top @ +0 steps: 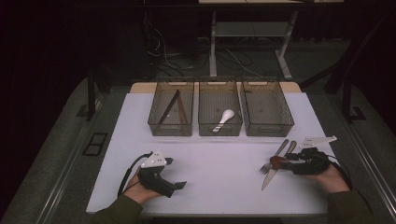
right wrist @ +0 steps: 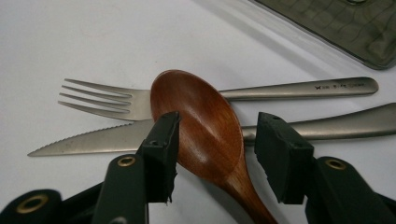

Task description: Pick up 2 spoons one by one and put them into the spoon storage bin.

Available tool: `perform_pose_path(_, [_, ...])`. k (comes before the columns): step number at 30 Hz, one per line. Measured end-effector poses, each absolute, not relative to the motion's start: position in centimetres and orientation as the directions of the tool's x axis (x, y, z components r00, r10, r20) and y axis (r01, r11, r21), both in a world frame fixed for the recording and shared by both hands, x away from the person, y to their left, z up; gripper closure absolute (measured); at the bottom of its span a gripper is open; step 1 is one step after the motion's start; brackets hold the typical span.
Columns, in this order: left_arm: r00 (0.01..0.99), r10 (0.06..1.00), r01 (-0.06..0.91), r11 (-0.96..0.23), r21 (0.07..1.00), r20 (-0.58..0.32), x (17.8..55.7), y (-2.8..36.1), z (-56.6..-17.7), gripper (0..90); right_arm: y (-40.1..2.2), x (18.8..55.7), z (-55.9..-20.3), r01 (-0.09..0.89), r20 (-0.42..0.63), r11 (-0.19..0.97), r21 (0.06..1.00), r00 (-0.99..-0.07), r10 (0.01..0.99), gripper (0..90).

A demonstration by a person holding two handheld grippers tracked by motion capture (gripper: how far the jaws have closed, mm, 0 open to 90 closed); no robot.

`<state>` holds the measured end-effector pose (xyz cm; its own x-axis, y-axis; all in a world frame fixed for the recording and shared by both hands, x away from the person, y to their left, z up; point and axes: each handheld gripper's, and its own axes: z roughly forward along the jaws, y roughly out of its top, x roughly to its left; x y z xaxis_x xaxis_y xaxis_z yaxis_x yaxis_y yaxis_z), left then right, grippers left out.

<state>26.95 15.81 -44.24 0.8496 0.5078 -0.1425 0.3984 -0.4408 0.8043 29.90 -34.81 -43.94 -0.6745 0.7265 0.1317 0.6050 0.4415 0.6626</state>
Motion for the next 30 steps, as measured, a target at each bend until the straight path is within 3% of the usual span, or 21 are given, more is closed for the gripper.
perform_pose_path(30, [0.859,0.492,0.389,-0.448,0.805,-0.142,26.8,15.6,-44.2,0.0,-34.5,28.6,-43.9,0.532,0.092,0.573,0.624,-0.777,0.622,71.1])
